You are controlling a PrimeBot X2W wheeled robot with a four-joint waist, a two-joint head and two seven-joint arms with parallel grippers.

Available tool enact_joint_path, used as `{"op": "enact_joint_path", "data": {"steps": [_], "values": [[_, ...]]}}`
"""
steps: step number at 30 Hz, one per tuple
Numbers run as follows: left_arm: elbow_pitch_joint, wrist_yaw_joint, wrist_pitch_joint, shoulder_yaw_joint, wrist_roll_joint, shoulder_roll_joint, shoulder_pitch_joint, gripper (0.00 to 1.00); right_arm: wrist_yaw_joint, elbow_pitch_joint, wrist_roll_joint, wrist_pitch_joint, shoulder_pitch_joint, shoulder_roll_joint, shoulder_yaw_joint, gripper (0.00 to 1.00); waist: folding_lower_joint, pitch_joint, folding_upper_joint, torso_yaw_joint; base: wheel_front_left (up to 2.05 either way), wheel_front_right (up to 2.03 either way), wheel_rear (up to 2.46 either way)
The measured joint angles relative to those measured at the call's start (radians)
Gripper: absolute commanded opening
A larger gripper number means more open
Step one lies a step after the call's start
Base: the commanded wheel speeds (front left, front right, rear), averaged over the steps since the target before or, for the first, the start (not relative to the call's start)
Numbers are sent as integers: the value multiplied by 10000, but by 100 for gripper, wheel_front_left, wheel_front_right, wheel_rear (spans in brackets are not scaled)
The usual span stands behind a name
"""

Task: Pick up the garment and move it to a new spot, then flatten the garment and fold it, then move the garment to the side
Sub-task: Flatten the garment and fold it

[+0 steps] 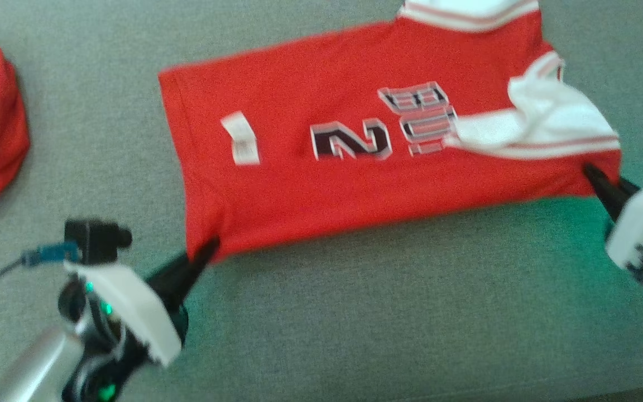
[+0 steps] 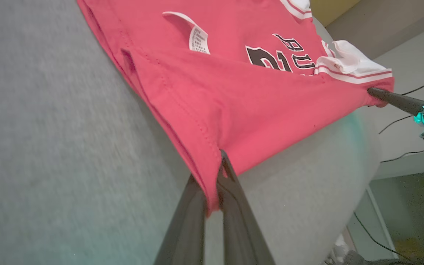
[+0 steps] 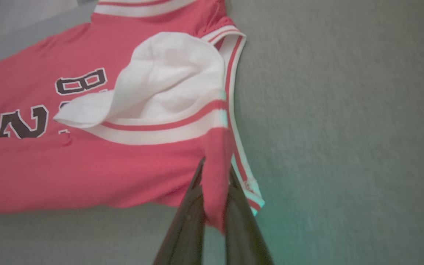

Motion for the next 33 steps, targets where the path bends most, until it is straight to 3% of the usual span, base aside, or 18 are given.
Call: {"op": "enact_joint_path", "data": {"steps": [4, 9, 10, 11, 13, 14, 18, 21, 26, 30, 33], "values": [[-1264, 71, 42, 44, -443, 500, 1480, 0, 0, -978, 932, 1164, 1413, -920, -132, 0, -2, -187, 0, 37, 0, 0, 0], [-2125, 364, -144, 35, -587, 798, 2981, 0, 0, -1622, 1499, 1866, 3159, -1158, -245, 0, -1, -145, 0, 106, 0, 0, 0], [-2113, 389, -228, 6, -548, 798, 3149, 0, 0, -1632, 1494, 1860, 3334, -1158, -251, 44, 0, -116, 0, 137, 0, 0, 0], [-2092, 479, -328, -12, -443, 782, 3237, 11, 0, -1661, 1475, 1860, 3417, -1158, -236, 100, 0, -92, 0, 167, 0, 0, 0], [-2011, 545, -464, -56, -190, 744, 3232, 88, 0, -1806, 1465, 1808, 3458, -1202, -165, 100, 0, -74, 0, 233, 0, 0, 0], [-1962, 593, -591, -52, -104, 686, 3230, 100, 0, -1914, 1461, 1684, 3474, -1208, -201, 100, 0, -68, 0, 253, 0, 0, 0], [-1942, 757, -715, 59, -73, 617, 3216, 100, 2, -2437, 1429, 1557, 3527, -1517, -589, 100, -1, -51, 0, 291, 0, 0, 0], [-1866, 918, -807, 533, 98, 1005, 3099, 100, 2, -3246, 1824, 1630, 3343, -1866, -974, 100, 0, 106, 0, 278, 0, 0, 0], [-1616, 1135, -848, 1212, 186, 1166, 1828, 100, 4, -3534, 1755, 1785, 1499, -1925, -1379, 100, 0, 518, 0, 295, 0, 0, 0], [-878, 1248, -706, 1020, 546, 483, -531, 100, 4, -2857, 756, 2031, -1104, -1779, -865, 100, 3, 1068, 0, 425, 0, 0, 0], [-63, 1221, -468, 435, 976, -257, -1962, 100, 4, -1791, -138, 2048, -2542, -1312, -428, 100, 4, 1439, -1, 622, 0, 0, 0]]}}
